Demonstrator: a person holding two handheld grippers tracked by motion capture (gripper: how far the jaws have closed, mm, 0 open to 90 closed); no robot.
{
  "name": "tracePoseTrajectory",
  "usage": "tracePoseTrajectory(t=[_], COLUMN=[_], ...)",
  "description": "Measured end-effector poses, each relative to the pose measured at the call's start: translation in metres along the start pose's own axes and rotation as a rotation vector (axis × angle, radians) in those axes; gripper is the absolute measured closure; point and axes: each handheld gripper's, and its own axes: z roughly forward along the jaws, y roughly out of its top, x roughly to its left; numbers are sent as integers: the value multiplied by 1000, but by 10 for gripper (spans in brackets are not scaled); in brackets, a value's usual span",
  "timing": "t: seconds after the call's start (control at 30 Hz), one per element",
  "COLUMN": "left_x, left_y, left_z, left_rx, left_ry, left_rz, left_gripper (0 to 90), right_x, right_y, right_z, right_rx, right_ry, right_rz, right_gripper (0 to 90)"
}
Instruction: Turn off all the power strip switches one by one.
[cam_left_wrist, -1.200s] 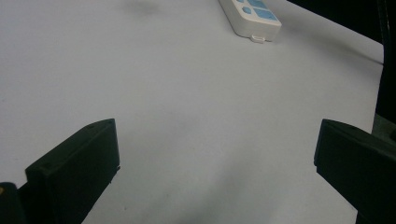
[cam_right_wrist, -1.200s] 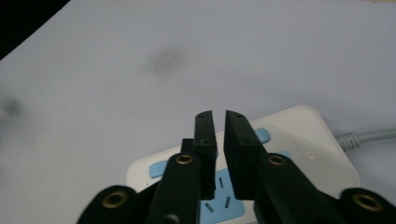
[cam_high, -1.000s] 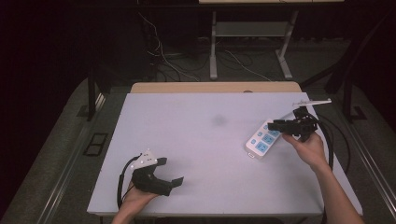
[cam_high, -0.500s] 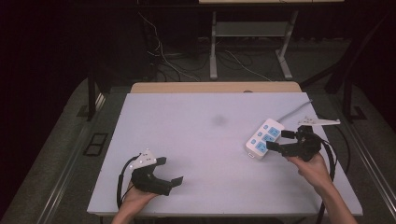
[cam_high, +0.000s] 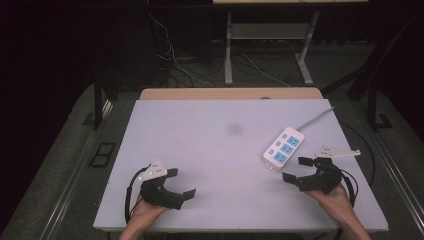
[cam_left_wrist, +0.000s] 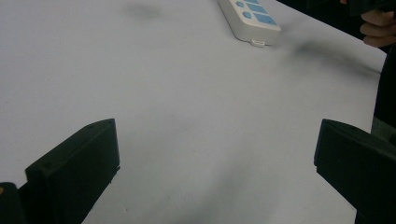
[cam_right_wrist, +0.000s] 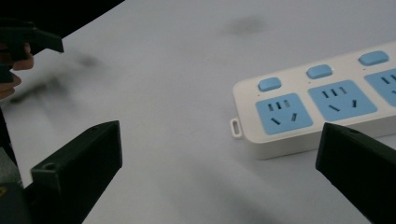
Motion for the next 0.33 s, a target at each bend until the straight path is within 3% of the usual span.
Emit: tracePoseTrajectory(t=[0.33], left_x=[0], left_y=[0], left_z=[0], left_rx=[1], left_ry=[0], left_rz=[2], left_gripper=[0], right_x=[11], right_y=[-18], right_z=[-2], right_rx=[2], right_ry=[18], right_rz=[-2], right_gripper=[4])
